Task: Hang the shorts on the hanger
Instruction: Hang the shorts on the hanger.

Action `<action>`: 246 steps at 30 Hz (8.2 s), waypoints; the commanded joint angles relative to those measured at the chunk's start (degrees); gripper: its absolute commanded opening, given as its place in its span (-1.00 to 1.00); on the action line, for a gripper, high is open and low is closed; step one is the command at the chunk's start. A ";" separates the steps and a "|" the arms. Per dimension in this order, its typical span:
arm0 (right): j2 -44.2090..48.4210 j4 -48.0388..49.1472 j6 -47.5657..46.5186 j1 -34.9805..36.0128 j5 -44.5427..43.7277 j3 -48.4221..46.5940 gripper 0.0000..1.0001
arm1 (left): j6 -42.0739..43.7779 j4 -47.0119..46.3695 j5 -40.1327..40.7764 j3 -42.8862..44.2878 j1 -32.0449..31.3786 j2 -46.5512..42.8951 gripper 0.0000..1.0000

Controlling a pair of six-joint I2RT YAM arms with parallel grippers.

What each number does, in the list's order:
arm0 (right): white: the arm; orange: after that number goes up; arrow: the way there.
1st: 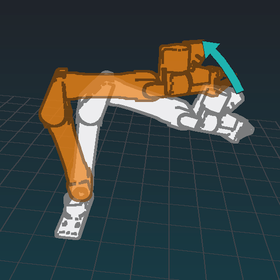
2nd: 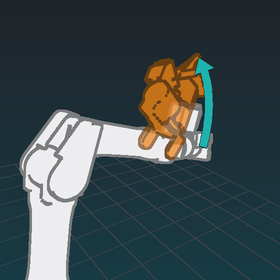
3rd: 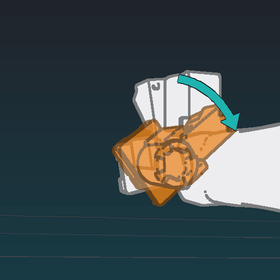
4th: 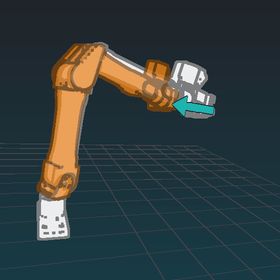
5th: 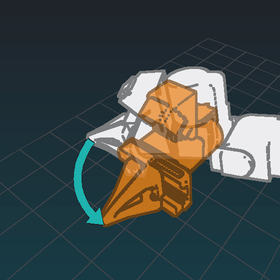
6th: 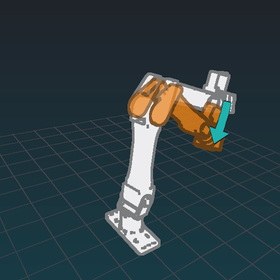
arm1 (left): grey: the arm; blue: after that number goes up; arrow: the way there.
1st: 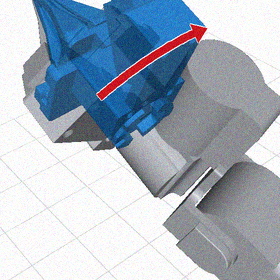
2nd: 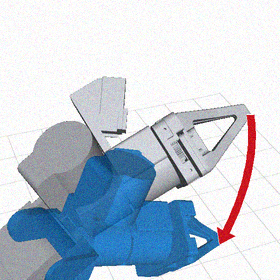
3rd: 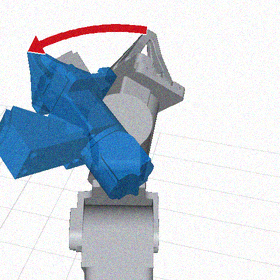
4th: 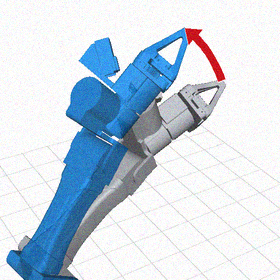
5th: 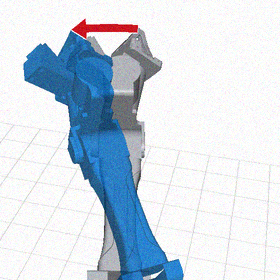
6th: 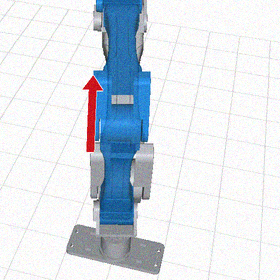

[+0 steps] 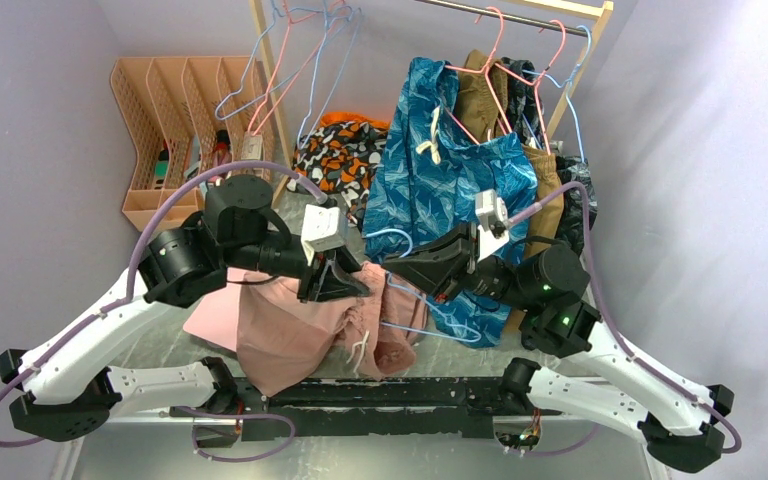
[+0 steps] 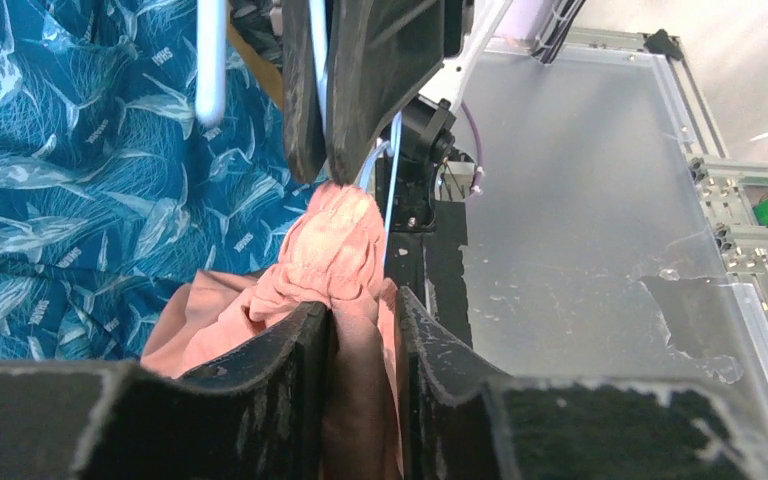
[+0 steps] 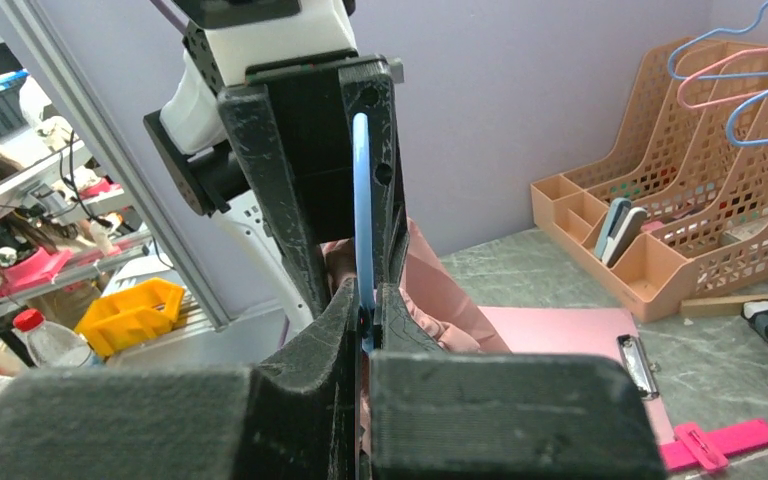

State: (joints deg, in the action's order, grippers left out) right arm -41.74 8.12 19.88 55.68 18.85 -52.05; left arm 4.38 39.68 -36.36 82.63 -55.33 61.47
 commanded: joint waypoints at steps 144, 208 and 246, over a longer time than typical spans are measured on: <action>-32.91 -56.25 8.49 -0.13 -29.06 -70.33 -1.00 | -10.29 -39.64 29.52 -26.48 -0.41 -23.57 -0.86; -29.48 -60.09 26.76 -0.13 -43.22 -42.25 -1.00 | -8.81 -40.28 32.05 -36.84 -0.39 -23.91 -0.86; -29.69 -74.44 -10.38 -0.05 -27.57 -50.03 0.30 | -10.42 -29.47 19.76 -35.28 -0.40 -23.92 -0.86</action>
State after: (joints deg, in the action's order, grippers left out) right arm -72.44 -65.12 18.81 55.53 -13.54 -102.59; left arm -7.90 3.64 -9.19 43.27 -55.61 37.93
